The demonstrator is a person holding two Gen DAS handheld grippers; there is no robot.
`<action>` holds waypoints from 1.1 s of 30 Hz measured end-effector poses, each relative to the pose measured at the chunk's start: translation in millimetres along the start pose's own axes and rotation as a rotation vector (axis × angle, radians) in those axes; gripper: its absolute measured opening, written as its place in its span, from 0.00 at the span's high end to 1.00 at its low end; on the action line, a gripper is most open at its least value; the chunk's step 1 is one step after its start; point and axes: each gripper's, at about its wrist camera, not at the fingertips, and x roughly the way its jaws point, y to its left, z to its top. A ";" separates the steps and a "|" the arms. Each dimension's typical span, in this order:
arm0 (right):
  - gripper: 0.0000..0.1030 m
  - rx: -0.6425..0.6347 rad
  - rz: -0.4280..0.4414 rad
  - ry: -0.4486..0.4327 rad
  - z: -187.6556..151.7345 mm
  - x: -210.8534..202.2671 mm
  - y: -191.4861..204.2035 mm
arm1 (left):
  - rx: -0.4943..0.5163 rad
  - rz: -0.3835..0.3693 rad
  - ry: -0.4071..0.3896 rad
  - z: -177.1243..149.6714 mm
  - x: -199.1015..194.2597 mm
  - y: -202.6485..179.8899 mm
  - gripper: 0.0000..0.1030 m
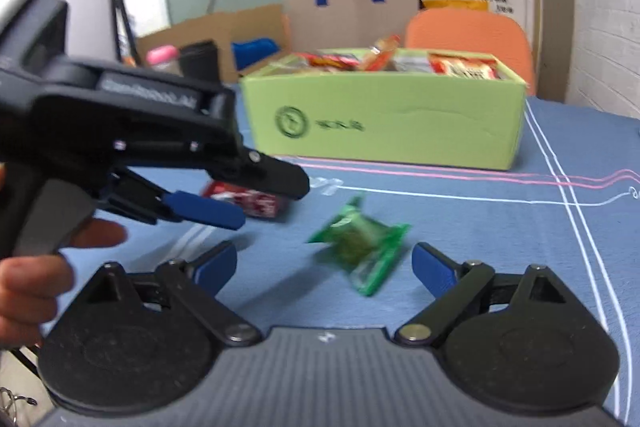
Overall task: Organize snacks
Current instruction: 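Lower the left gripper around the green candy and close it, then carry the green candy into the box and open the left gripper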
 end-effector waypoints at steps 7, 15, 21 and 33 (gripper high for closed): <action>0.32 -0.026 0.035 0.060 4.9 28.9 -10.0 | 0.118 -0.014 0.119 6.2 42.7 -18.4 0.69; 0.48 -0.112 0.007 -0.010 23.9 14.6 -9.0 | 0.147 -0.042 0.072 13.9 34.2 -31.6 0.87; 0.46 -0.202 -0.034 -0.156 94.5 11.4 -28.4 | 0.202 -0.098 -0.054 81.5 20.3 -69.9 0.86; 0.23 -0.116 -0.018 -0.161 146.3 68.1 -97.0 | 0.267 -0.026 -0.128 166.1 67.6 -78.0 0.58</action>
